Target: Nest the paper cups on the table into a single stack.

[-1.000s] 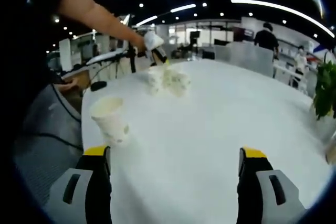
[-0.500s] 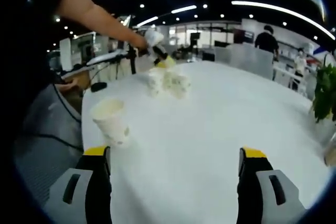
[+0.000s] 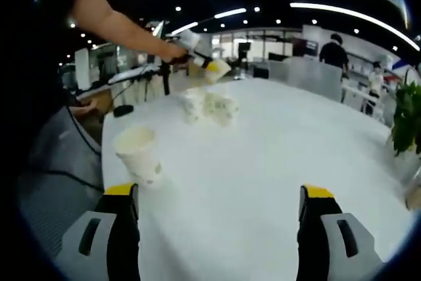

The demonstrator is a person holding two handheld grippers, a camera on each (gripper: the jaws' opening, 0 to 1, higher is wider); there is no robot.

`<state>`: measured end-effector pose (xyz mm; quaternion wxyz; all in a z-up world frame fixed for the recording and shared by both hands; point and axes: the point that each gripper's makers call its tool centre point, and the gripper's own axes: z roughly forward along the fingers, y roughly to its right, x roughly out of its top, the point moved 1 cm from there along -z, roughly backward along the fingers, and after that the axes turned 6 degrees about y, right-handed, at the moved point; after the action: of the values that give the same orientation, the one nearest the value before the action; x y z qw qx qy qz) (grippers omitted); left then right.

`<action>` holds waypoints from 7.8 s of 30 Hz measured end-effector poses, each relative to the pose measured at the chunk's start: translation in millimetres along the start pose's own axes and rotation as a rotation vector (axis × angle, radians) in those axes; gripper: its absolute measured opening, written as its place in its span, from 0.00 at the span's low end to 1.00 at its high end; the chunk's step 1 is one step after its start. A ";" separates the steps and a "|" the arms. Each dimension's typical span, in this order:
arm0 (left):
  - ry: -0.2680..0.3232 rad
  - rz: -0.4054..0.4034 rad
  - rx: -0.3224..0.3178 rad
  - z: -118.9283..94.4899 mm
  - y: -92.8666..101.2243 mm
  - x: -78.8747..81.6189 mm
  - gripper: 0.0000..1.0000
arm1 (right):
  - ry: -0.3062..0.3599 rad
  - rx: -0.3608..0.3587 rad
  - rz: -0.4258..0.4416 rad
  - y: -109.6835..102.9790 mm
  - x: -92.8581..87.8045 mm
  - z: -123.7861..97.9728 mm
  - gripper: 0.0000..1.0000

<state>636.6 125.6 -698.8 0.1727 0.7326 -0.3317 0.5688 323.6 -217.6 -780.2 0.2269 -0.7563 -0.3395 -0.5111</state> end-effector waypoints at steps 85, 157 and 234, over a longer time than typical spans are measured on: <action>0.344 -0.103 -0.010 -48.5 120.4 104.0 0.40 | 0.119 -0.074 0.040 18.5 35.3 -22.8 1.00; 0.436 -0.097 -0.275 -90.0 294.5 94.5 0.38 | 0.155 -0.087 0.033 3.8 30.3 -40.6 1.00; 0.326 -0.151 -0.390 -105.5 379.9 6.5 0.36 | 0.129 -0.081 0.061 -7.4 17.7 -43.0 1.00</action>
<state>302.5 -83.4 -709.0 0.4038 0.6068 -0.3473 0.5900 295.8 -237.4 -747.7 0.2329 -0.7405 -0.2798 -0.5649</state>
